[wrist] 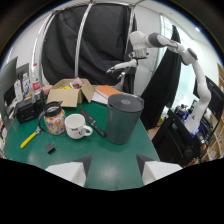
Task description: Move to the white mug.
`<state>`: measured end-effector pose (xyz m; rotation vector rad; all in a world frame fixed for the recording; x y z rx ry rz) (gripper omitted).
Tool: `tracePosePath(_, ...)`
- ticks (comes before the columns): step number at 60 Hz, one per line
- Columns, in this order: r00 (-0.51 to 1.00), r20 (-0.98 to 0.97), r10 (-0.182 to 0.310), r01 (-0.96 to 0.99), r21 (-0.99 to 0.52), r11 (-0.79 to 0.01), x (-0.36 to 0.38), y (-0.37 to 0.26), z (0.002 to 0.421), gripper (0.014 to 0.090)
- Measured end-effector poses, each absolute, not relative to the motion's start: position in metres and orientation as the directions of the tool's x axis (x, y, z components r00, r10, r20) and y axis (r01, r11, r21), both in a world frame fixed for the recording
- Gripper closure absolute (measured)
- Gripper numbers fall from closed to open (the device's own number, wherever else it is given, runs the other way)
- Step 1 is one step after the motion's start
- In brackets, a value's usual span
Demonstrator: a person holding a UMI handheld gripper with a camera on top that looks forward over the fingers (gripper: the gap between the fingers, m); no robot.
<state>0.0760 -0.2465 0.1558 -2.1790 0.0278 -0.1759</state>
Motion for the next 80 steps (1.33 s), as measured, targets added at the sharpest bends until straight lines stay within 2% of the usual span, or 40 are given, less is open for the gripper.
tracePosePath(7, 0.991, 0.113, -0.075, 0.047, -0.805, -0.592, 0.066, -0.26, 0.148, 0.0193)
tracePosePath(18, 0.996, 0.083, -0.022, 0.053, -0.801, -0.597, 0.023, -0.268, 0.135, 0.0195)
tracePosePath(27, 0.998, 0.053, 0.034, 0.063, -0.809, -0.584, -0.021, -0.25, 0.13, 0.0193)
tracePosePath(32, 0.998, 0.039, 0.047, 0.059, -0.817, -0.573, -0.037, -0.23, 0.126, 0.0175)
tracePosePath(33, 0.998, 0.038, 0.049, 0.059, -0.819, -0.571, -0.039, -0.225, 0.125, 0.0193)
tracePosePath(44, 0.998, 0.039, 0.049, 0.059, -0.83, -0.554, -0.059, -0.171, 0.113, 0.0192)
tracePosePath(53, 0.998, 0.028, 0.048, 0.05, -0.818, -0.573, -0.07, -0.144, 0.093, 0.0191)
tracePosePath(80, 0.998, 0.033, 0.057, 0.06, -0.792, -0.608, -0.074, -0.131, 0.071, 0.019)
